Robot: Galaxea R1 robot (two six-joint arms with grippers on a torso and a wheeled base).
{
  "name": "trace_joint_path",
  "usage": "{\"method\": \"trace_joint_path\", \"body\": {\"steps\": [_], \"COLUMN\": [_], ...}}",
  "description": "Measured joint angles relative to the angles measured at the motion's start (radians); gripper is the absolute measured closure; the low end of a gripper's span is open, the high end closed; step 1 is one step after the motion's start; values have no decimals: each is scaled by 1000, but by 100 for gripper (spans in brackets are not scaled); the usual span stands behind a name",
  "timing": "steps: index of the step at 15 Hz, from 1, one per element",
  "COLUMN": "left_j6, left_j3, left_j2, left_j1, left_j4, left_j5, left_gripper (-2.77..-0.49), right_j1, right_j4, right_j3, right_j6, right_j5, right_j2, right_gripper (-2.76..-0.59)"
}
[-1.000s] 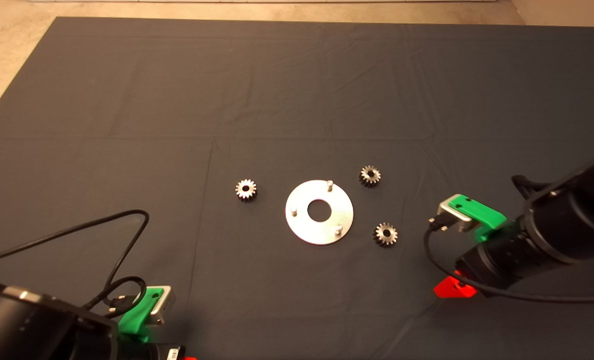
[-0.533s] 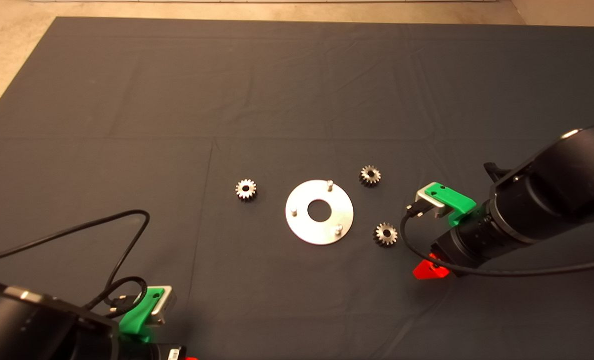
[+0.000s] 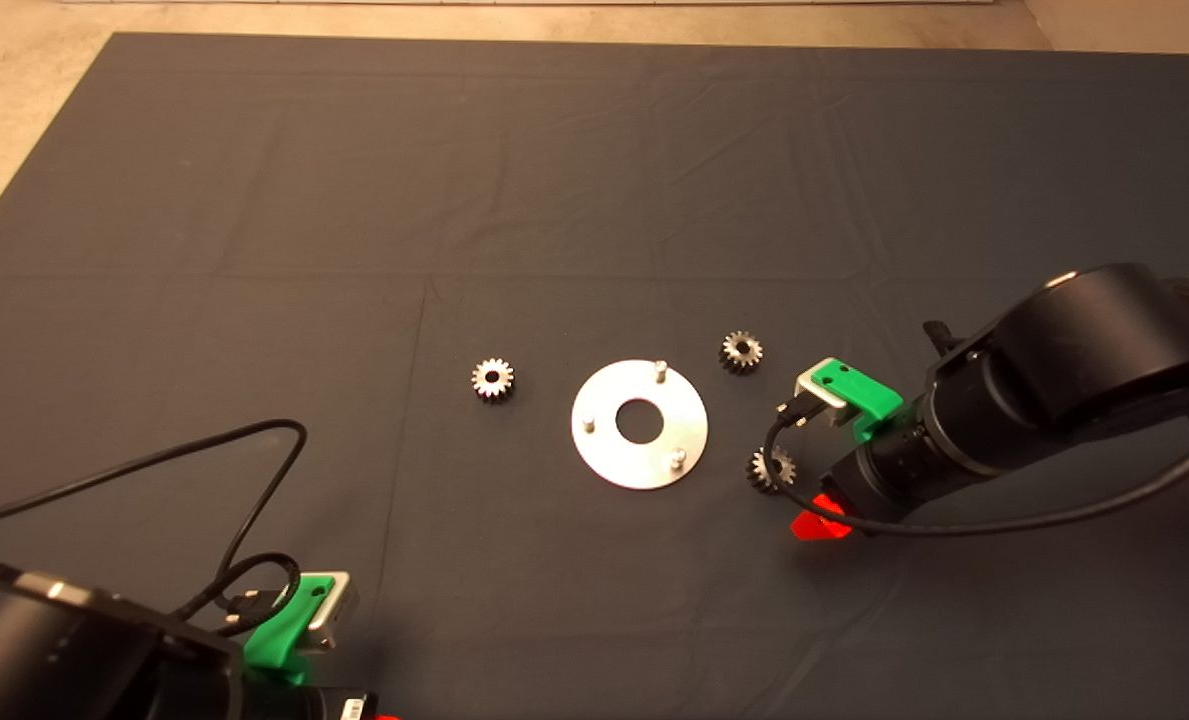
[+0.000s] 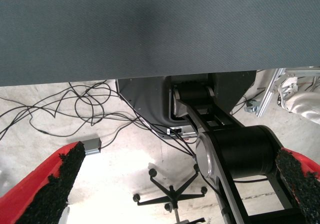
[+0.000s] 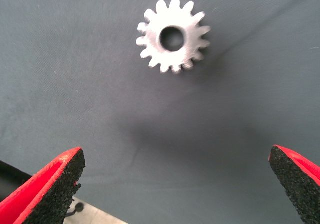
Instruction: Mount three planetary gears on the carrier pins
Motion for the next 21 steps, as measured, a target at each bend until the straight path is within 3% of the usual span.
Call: {"method": "trace_joint_path", "body": {"steps": [9,17,21], "left_j6": [0,0,0], "left_j3": [0,0,0], "left_j2": [2,3,3], "left_j1": [0,0,0], "left_j4": [0,0,0], "left_j5": [0,0,0], "left_gripper": [-277,-277,-277], "right_j1": [-35,-59,-91], "right_j4": [-101,-144,-174], "right_j3": [-48,-59,-60], "right_j6": [-14,-14,-14], "right_j5": [-1,-1,-1], "right_j2": [48,63,63], "right_gripper": [-275,-275,-275]}}
